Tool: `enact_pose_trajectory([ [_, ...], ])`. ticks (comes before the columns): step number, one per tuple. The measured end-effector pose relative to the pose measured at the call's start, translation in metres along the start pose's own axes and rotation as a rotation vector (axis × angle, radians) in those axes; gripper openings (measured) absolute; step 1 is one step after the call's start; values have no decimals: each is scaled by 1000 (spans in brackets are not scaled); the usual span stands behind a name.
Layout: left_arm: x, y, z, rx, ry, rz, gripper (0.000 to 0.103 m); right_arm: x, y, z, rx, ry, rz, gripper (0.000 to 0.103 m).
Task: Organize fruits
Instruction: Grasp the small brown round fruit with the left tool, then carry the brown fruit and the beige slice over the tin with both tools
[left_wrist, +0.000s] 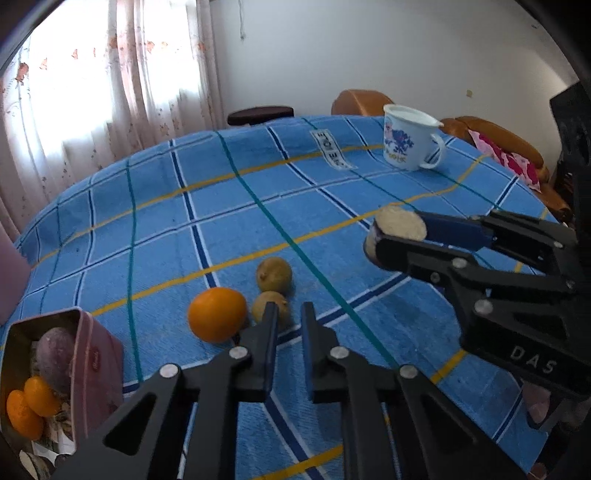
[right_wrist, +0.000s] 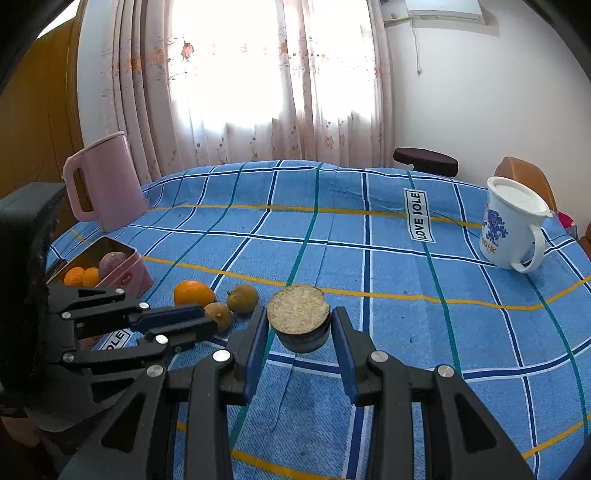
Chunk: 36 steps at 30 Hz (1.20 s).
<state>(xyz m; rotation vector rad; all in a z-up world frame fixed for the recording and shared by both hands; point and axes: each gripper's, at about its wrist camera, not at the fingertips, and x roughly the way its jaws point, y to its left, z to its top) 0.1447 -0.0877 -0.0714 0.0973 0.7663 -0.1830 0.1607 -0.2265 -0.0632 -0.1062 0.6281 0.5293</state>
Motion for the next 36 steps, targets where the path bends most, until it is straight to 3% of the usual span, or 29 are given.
enact_pose_trajectory([
  [2, 2, -1, 1, 7, 4, 17, 37, -1, 1, -1, -2, -2, 0, 37],
  [4, 6, -3, 2, 18, 19, 34, 46, -1, 2, -1, -4, -4, -1, 37],
  [10, 19, -7, 10, 60, 49, 91, 44, -2, 1, -1, 1, -11, 2, 37],
  [12, 23, -8, 10, 74, 61, 107, 39, -2, 1, -1, 4, -12, 1, 37],
  [13, 25, -8, 10, 76, 72, 110, 28, -2, 1, -2, 4, -13, 1, 37],
  [17, 29, -5, 11, 73, 94, 97, 28, -5, 1, -2, 7, -22, 0, 37],
  [21, 17, -4, 8, 60, 47, 78, 28, -9, 0, -2, 11, -44, 5, 37],
  [26, -14, 6, 0, -8, -69, 36, 28, -19, 1, -3, 3, -93, 6, 37],
  [36, -59, 30, -20, -108, -204, 37, 28, -46, 19, -8, -64, -224, 1, 37],
])
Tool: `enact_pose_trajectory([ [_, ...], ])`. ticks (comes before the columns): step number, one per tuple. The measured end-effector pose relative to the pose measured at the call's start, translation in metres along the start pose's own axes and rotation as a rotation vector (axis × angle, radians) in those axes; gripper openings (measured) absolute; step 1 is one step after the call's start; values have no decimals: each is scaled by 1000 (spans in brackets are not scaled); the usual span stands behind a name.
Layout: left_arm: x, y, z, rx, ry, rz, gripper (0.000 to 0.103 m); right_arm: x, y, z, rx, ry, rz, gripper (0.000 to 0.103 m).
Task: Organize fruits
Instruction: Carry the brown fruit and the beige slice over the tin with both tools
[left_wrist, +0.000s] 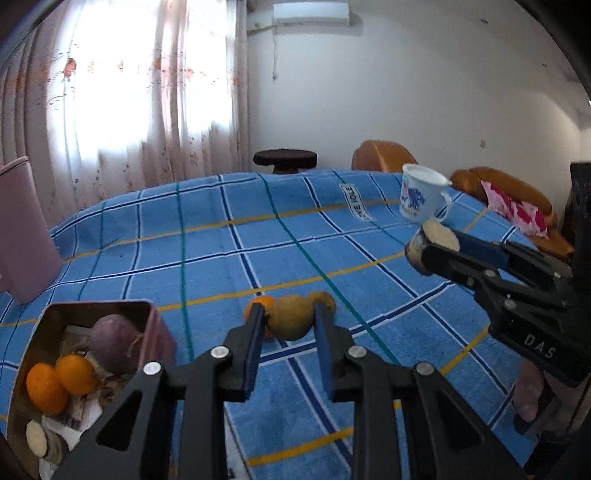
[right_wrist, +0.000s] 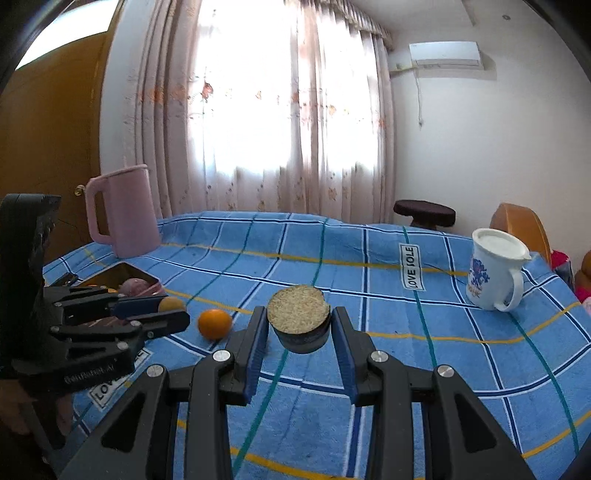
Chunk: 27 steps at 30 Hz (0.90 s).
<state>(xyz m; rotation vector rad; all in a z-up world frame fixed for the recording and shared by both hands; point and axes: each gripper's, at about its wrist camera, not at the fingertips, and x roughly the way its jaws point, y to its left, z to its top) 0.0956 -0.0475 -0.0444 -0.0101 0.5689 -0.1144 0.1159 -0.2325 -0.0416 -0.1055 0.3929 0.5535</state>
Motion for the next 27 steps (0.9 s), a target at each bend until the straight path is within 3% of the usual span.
enact_pose_trajectory([
  [15, -43, 20, -9, -28, -96, 5, 28, -4, 36, -4, -55, -6, 43, 37],
  [27, -62, 34, -15, -48, -120, 25, 28, 5, 66, 1, -90, 8, 98, 37],
])
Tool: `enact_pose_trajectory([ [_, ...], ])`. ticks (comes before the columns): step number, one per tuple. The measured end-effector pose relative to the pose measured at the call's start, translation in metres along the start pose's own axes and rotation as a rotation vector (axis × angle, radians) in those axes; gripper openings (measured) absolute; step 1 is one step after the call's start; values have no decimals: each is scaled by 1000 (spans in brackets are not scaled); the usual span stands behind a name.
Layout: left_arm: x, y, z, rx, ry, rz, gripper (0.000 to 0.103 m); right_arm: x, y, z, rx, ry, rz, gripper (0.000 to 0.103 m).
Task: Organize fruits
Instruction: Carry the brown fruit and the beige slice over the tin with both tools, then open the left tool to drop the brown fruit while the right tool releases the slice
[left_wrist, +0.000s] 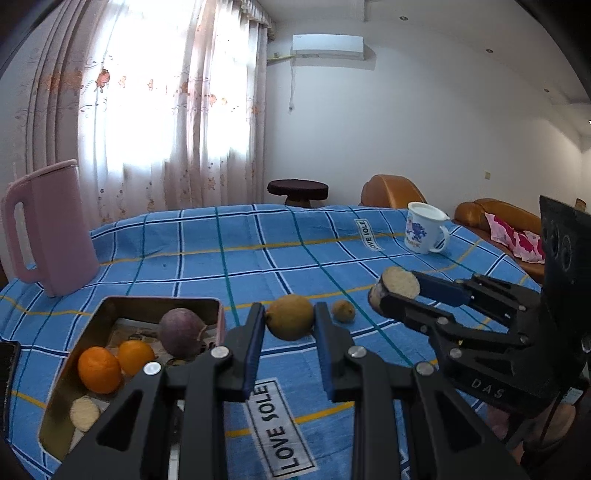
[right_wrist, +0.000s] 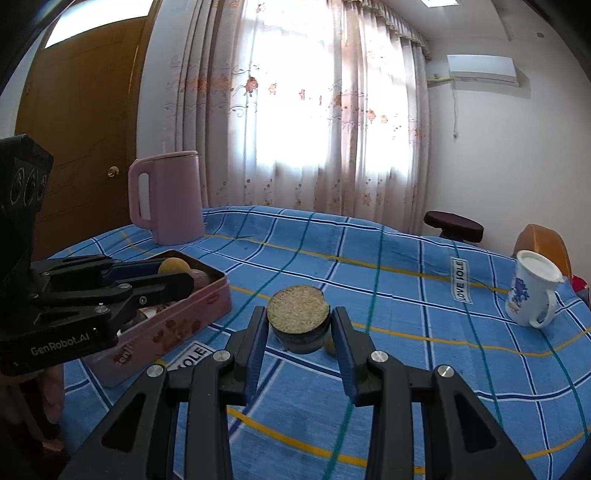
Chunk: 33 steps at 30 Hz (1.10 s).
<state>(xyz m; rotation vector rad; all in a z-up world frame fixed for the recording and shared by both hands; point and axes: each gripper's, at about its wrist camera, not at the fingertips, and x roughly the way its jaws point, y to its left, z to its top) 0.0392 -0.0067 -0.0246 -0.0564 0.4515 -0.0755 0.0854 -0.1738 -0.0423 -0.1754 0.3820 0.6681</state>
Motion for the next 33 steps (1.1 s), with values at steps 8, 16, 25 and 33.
enact_pose_trajectory([
  [8, -16, 22, 2, -36, -26, 26, 28, 6, 29, 17, -46, -15, 49, 37],
  [16, -34, 65, 5, -95, -53, 92, 28, 13, 63, 32, -93, -25, 122, 37],
  [25, -48, 109, -8, -152, -44, 159, 28, 25, 103, 34, -140, -7, 203, 37],
  [33, -44, 115, -20, -165, -15, 157, 28, 37, 131, 18, -174, 61, 265, 37],
])
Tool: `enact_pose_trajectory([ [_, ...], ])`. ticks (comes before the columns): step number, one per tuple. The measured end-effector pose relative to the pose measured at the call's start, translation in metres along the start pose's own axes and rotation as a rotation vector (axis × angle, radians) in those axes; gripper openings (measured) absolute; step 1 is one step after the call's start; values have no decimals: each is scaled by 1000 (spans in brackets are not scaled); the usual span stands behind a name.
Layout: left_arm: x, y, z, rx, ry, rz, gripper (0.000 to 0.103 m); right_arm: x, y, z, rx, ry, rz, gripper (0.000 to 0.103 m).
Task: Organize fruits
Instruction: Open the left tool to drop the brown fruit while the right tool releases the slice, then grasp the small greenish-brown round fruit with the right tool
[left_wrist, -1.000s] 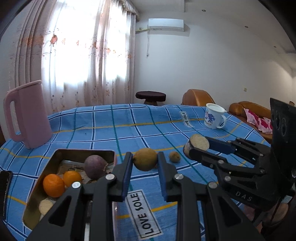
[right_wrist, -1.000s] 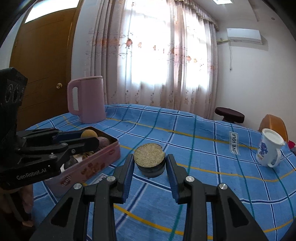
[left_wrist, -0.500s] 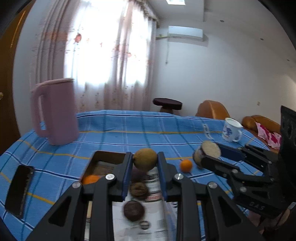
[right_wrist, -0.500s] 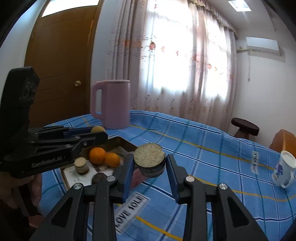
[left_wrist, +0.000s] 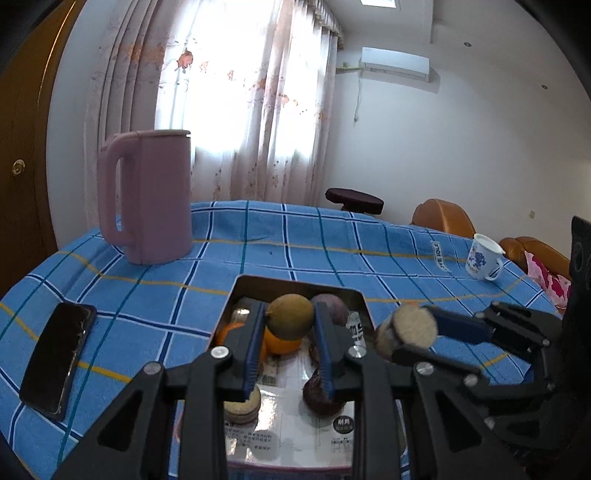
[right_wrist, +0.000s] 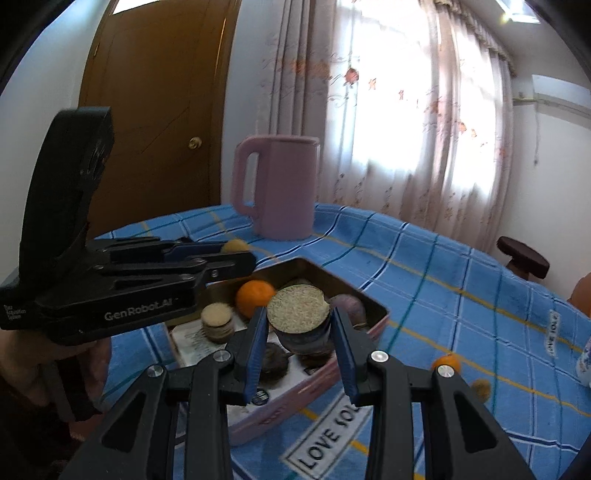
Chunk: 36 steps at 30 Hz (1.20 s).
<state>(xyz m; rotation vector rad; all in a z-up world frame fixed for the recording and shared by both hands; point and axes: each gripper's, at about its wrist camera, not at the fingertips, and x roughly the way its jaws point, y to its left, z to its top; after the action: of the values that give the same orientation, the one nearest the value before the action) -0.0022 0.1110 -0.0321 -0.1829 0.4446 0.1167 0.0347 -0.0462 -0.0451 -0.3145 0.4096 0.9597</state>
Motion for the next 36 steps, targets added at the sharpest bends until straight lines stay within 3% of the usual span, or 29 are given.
enact_pose_trajectory([
  [15, 18, 6, -10, -5, 71, 12, 29, 30, 12, -11, 3, 144, 99, 37],
  [18, 19, 5, -11, -9, 71, 20, 40, 28, 12, -11, 8, 140, 105, 44],
  [20, 17, 4, -10, -14, 55, 38, 68, 20, 7, -12, 11, 112, 73, 61],
  [21, 15, 2, -9, -16, 42, 39, 72, 15, 4, -12, 12, 102, 61, 61],
  [26, 12, -14, -1, 12, 22, 19, 79, -12, -34, -19, 34, 90, -42, 61],
  [31, 15, -47, 7, 60, 11, -17, 95, -26, -108, -28, 166, 115, -213, 61],
  [36, 27, -85, 16, 108, 34, -71, 95, -13, -146, -31, 213, 189, -300, 61],
])
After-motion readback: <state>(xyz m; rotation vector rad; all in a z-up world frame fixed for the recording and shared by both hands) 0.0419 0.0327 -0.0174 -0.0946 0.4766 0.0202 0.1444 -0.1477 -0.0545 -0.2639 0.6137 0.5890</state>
